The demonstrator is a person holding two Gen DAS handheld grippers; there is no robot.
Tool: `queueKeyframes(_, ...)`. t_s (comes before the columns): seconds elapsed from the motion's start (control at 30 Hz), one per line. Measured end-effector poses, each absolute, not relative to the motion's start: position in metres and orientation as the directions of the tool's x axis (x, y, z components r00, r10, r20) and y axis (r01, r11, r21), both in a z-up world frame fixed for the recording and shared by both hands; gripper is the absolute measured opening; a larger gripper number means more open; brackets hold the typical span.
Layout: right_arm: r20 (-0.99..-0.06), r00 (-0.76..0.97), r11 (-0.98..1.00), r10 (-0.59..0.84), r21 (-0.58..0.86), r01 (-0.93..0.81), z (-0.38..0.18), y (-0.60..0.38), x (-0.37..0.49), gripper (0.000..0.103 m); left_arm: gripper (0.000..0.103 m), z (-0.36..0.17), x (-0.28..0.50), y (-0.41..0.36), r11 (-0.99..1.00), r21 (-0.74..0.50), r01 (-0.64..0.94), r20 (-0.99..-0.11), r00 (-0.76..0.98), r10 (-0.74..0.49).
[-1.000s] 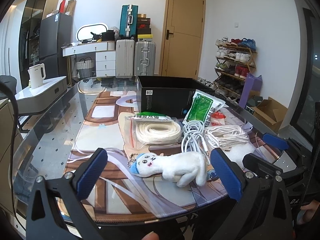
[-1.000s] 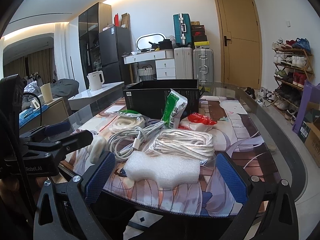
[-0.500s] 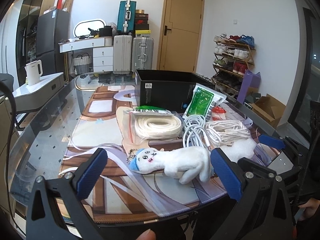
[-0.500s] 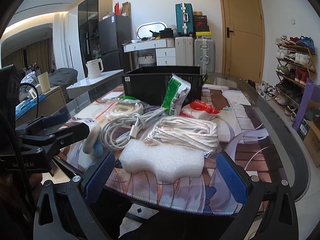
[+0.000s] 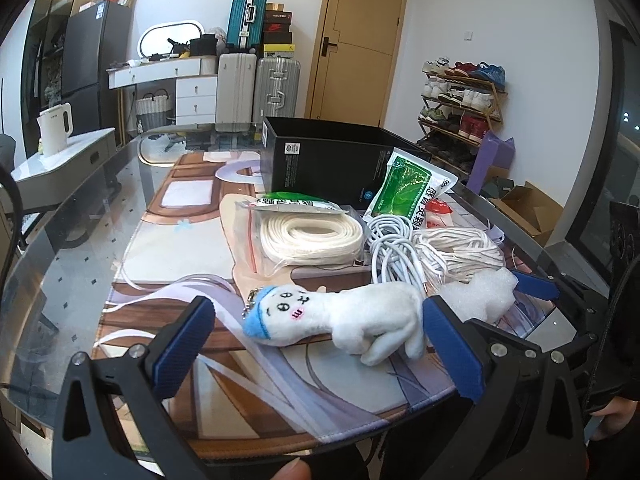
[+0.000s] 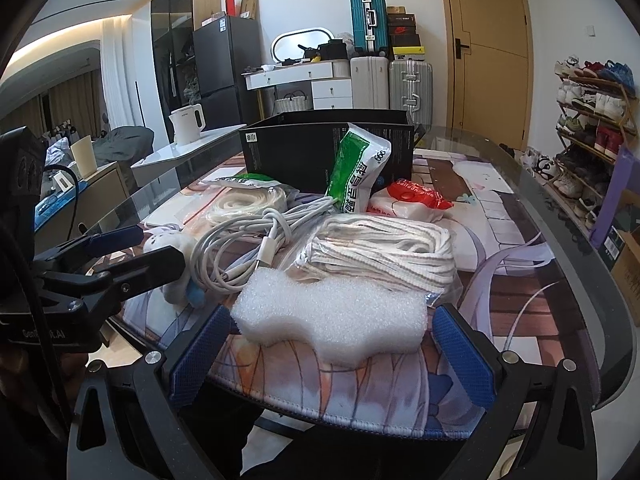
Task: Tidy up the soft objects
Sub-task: 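Grasp white plush toy with left tool while right tool grasps white foam block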
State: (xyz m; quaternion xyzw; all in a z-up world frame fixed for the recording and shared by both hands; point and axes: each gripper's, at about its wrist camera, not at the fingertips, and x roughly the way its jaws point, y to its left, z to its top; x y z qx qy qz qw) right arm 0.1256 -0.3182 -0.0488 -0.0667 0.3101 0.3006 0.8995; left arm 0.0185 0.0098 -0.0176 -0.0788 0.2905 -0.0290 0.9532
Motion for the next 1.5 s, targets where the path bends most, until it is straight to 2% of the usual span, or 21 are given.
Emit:
queueKeyframes(0.73,-0.614,0.615,0.816,0.495,0.087,-0.571,-0.051,-0.316,0.136,0.102,0.103,-0.023,0.031,0.015,0.974,-0.205,0.092,-0.577,0.792,-0.196)
queueKeyframes(0.8,-0.611,0.616,0.815,0.497,0.085,-0.573,-0.051,-0.317,0.134,0.097,0.102,-0.024,0.031,0.015,0.972,-0.208,0.104,-0.577,0.790,-0.208)
queueKeyframes(0.87,-0.608,0.615,0.813,0.502,0.090,-0.575,-0.051,-0.319,0.133,0.094,0.094,-0.024,0.030,0.013,0.969,-0.211,0.127,-0.574,0.786,-0.228)
queueKeyframes(0.97,-0.603,0.609,0.808,0.515,0.105,-0.579,-0.050,-0.322,0.132,0.093,0.091,-0.024,0.028,0.010,0.969,-0.202,0.141,-0.571,0.787,-0.234)
queueKeyframes(1.5,-0.571,0.630,0.807,0.526,0.102,-0.582,-0.041,-0.329,0.125,0.092,0.090,-0.008,0.013,0.014,0.971,-0.194,0.139,-0.533,0.816,-0.224)
